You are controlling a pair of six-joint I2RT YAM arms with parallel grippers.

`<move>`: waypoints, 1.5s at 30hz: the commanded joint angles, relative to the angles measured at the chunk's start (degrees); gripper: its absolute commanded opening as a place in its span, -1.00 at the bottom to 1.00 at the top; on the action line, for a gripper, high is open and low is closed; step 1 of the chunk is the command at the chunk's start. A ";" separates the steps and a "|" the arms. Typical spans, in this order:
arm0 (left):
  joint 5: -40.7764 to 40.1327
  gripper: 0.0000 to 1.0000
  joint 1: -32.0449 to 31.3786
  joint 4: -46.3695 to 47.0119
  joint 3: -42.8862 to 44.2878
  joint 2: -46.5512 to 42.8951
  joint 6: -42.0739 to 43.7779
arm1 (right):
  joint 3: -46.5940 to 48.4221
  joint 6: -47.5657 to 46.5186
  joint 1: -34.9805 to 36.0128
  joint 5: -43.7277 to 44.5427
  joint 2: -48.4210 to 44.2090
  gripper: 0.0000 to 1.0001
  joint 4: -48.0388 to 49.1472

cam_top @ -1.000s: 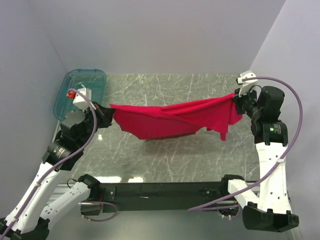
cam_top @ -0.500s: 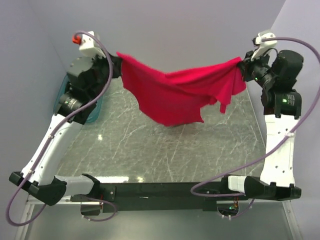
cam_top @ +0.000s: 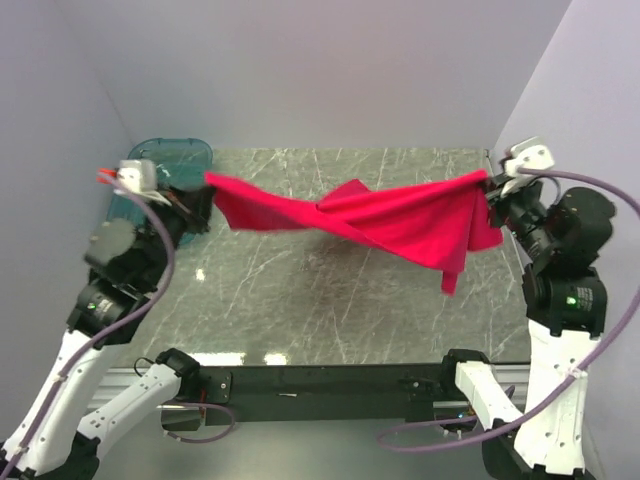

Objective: Fold and stack the t-shirts
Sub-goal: Flatten the tshirt out

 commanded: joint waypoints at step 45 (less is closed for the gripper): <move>0.31 0.75 0.33 -4.63 -27.04 6.44 -15.92 | -32.18 -6.78 46.42 1.43 34.29 -0.97 8.24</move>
